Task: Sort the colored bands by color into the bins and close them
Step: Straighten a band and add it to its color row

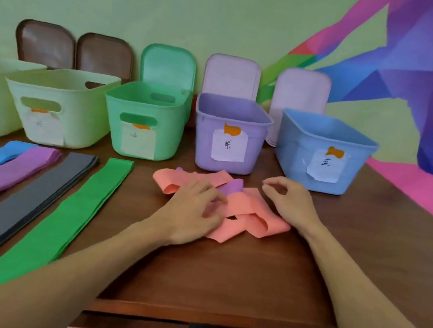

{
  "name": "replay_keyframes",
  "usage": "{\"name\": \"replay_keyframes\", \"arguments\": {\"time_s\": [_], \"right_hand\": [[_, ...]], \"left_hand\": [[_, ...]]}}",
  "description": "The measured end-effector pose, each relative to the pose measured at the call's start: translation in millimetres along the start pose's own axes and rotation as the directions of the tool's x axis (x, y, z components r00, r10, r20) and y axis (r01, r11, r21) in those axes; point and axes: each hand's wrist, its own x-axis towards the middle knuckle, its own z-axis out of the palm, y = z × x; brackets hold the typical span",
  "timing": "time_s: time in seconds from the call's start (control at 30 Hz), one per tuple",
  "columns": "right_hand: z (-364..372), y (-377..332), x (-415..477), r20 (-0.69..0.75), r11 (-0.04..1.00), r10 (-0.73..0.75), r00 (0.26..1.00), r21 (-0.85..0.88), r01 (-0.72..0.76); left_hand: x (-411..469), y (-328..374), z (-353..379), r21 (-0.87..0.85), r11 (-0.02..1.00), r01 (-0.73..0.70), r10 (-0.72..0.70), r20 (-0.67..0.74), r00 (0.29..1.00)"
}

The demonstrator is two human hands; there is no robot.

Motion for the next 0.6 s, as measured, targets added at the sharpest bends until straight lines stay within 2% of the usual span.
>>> {"name": "replay_keyframes", "arguments": {"time_s": [0.13,0.2,0.43,0.6], "right_hand": [[9,2,4,0.213,0.98,-0.047,0.976,-0.177,0.086],[13,6,5,0.257,0.964,-0.073,0.964,-0.23,0.134],[8,4,1,0.176,0.981,-0.143,0.974,-0.103,0.163],[9,8,3,0.141,0.992,-0.115,0.983,-0.043,0.122]], "left_hand": [[0,1,2,-0.027,0.999,0.033,-0.033,0.007,0.999],[0,1,2,-0.05,0.998,0.042,-0.042,0.0,0.999],[0,0,3,-0.054,0.998,0.044,-0.044,0.004,0.999],[1,0,3,-0.034,0.998,0.055,-0.056,-0.006,0.998]]}}
